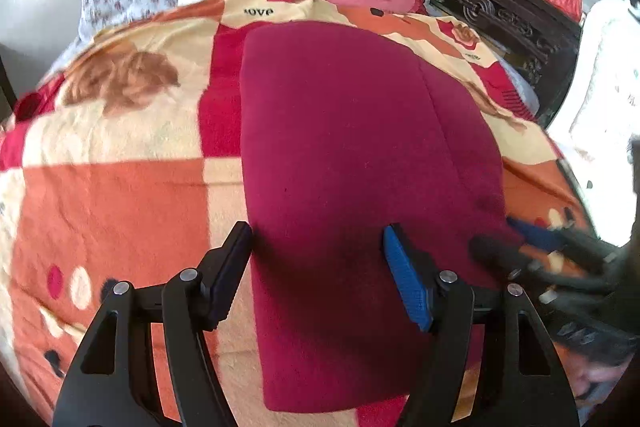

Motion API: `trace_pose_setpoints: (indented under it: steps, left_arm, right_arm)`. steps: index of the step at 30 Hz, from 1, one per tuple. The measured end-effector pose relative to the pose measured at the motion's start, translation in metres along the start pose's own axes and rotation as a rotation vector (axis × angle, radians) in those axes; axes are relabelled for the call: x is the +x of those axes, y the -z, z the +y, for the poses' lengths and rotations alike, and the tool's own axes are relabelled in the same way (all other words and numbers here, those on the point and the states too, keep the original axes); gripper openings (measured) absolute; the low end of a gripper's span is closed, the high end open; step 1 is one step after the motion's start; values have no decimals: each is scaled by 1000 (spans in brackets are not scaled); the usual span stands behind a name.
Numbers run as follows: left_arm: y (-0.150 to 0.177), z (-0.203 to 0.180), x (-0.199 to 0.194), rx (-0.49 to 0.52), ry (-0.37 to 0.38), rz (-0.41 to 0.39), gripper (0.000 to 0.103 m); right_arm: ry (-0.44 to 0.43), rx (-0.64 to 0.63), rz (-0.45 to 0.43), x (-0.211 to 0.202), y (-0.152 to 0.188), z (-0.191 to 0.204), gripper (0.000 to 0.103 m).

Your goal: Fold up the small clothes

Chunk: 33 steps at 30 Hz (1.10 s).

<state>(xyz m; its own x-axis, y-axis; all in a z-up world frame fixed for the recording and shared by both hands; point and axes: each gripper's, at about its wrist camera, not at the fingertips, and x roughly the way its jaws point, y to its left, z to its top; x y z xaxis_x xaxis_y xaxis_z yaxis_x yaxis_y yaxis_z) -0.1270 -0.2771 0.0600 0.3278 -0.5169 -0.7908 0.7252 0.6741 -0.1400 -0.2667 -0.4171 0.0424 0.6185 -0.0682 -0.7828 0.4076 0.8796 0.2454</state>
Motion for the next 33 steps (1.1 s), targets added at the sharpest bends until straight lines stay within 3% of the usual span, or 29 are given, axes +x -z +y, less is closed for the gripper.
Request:
trace_pose_setpoints:
  steps: [2, 6, 11, 16, 22, 24, 26, 28, 30, 33]
  left_arm:
    - [0, 10, -2, -48, 59, 12, 68]
    - [-3, 35, -5, -149, 135, 11, 68]
    - [-8, 58, 9, -271, 238, 26, 76]
    - [-10, 53, 24, -270, 277, 41, 81]
    - [-13, 41, 40, -252, 303, 74, 84]
    - [-16, 39, 43, -264, 320, 87, 84]
    - [-17, 34, 40, -252, 304, 82, 83]
    - [-16, 31, 33, -229, 285, 70, 78]
    - [-15, 30, 24, -210, 279, 56, 67]
    - [-12, 29, -1, -181, 275, 32, 62]
  right_arm:
    - [-40, 49, -20, -4, 2, -8, 52]
    - [-54, 105, -93, -18, -4, -23, 75]
    - [-153, 203, -62, 3, -16, -46, 79]
    - [-267, 301, -39, 26, -20, -55, 82]
    - [-303, 300, -54, 30, -26, -44, 84]
    - [-277, 274, -46, 33, -28, -35, 84]
    - [-236, 239, -50, 31, -28, -29, 75]
    - [-203, 207, -65, 22, -27, -23, 59]
    - [-196, 186, -76, 12, -27, -20, 49]
    - [-214, 153, -86, -9, -27, -9, 45]
